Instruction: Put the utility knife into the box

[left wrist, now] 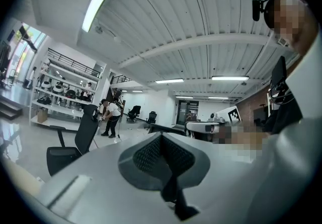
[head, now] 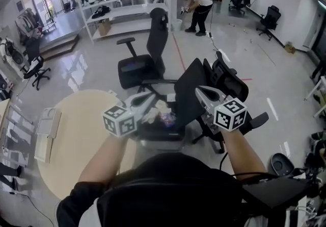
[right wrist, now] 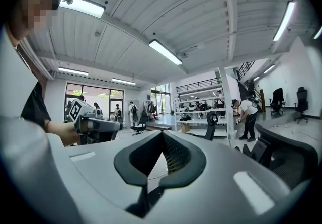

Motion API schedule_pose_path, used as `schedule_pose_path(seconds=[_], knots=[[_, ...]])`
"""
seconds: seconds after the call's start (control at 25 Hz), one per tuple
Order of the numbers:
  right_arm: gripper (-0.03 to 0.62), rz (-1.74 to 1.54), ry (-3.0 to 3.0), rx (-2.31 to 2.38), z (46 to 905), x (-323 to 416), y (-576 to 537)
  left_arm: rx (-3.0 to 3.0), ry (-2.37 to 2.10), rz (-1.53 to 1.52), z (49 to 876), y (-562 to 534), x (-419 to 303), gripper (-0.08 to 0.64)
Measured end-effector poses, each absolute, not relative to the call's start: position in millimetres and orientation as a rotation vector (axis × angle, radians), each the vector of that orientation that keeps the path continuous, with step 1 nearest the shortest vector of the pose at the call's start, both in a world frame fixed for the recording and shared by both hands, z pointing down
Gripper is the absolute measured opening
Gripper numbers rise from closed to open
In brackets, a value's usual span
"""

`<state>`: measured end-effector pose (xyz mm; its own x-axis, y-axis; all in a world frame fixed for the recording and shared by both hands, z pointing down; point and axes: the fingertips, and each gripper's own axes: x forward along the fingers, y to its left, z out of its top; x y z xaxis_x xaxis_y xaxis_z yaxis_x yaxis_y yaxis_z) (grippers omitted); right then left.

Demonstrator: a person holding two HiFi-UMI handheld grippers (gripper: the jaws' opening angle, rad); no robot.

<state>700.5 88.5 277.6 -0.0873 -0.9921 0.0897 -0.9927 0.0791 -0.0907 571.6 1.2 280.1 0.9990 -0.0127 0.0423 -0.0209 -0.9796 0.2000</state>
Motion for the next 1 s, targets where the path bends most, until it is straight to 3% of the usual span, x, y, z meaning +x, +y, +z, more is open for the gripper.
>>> schedule_pose_path(seconds=[1.0], knots=[[0.011, 0.218, -2.332, 2.079, 282.2, 694.6, 79.8, 2.947, -0.046, 0.034, 278.3, 1.0, 565.5, -0.002]])
